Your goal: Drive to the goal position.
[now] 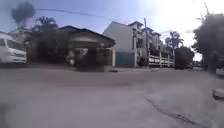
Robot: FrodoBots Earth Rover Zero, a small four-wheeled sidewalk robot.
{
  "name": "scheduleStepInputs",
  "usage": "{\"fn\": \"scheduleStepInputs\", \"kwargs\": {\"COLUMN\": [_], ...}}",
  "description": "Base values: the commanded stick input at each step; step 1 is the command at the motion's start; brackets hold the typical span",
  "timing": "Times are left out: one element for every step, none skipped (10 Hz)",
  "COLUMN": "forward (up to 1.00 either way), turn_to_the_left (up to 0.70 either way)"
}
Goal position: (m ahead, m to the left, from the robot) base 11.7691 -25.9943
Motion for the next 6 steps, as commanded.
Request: {"fn": "scheduleStepInputs", "kwargs": {"forward": [0.85,0.85,0.85,0.90,1.00,1.00], "turn_to_the_left": [-0.34,-0.34,-0.34,-0.36,-0.40,-0.40]}}
